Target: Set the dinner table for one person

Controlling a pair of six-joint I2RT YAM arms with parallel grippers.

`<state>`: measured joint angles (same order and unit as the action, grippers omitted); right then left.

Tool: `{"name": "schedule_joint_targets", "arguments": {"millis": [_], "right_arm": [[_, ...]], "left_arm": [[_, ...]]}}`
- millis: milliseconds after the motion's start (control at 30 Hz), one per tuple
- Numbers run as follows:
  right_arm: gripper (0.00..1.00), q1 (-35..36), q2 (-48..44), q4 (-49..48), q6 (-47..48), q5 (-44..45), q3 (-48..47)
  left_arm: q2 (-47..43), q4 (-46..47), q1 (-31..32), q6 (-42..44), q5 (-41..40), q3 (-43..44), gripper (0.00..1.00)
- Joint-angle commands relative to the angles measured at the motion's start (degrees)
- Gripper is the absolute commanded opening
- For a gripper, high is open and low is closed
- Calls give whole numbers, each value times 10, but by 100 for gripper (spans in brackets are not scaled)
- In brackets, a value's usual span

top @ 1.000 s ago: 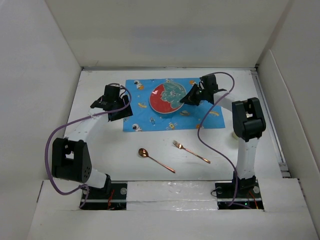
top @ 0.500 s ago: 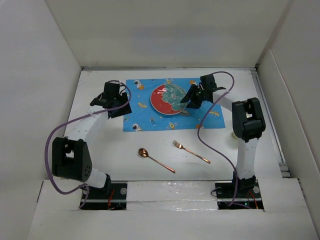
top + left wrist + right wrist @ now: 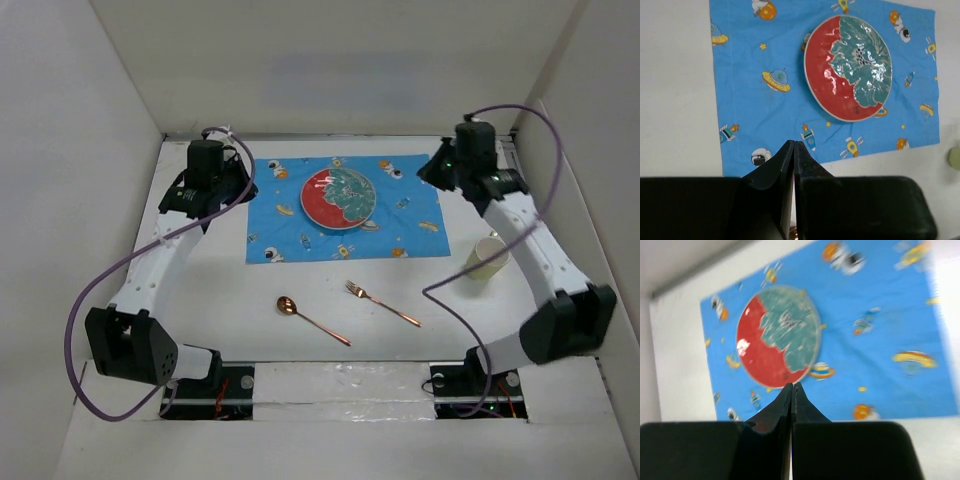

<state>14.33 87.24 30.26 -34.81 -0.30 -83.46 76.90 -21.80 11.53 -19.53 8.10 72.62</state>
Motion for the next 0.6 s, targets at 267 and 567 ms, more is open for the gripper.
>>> {"name": "schedule_joint_targets", "arguments": {"millis": [267, 567], "right_arm": [[65, -181, -213, 138, 11, 122, 192], [61, -181, -67, 111, 39, 99, 175]], "left_arm": [[-6, -19, 18, 3, 88, -46, 31], [43, -7, 18, -3, 105, -30, 31]]}}
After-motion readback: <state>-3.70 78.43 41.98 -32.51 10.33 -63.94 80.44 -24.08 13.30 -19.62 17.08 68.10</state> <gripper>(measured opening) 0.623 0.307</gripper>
